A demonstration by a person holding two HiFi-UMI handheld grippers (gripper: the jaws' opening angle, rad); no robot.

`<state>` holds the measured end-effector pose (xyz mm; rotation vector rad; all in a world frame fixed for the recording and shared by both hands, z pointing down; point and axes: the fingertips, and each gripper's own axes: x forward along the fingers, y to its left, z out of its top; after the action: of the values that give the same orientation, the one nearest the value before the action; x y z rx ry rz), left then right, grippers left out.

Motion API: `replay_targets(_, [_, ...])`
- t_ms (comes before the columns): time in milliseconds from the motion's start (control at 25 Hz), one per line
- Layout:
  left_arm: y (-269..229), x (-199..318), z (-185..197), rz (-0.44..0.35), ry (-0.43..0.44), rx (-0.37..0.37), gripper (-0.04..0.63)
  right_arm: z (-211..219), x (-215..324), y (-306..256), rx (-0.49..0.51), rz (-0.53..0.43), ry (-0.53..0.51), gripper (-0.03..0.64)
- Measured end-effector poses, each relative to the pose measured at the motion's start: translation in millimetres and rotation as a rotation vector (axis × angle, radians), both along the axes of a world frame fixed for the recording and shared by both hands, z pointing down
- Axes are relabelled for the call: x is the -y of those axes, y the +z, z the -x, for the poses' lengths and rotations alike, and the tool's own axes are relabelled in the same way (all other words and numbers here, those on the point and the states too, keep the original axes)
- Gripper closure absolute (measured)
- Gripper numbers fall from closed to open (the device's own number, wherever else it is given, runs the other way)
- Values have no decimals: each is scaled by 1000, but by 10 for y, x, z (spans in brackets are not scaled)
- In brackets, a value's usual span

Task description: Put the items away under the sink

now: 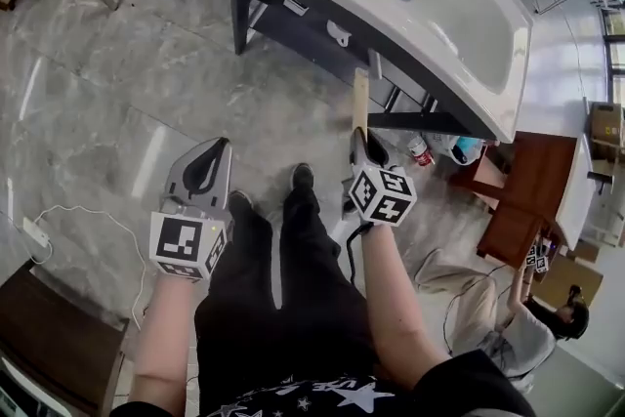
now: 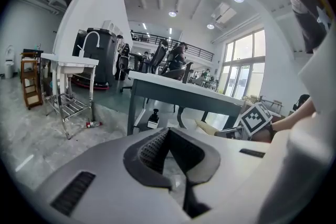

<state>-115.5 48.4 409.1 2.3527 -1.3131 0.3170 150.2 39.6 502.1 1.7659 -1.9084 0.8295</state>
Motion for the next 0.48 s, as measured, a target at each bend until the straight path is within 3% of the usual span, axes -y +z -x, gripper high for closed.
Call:
replay_targets(160, [307,105,-104,-1,-3,20,586,-591,115,417,-83,36,88,574])
replay_targets(480, [814,341,-378,10,-51,56,586,-1376,631,1031,-195,58,63,574])
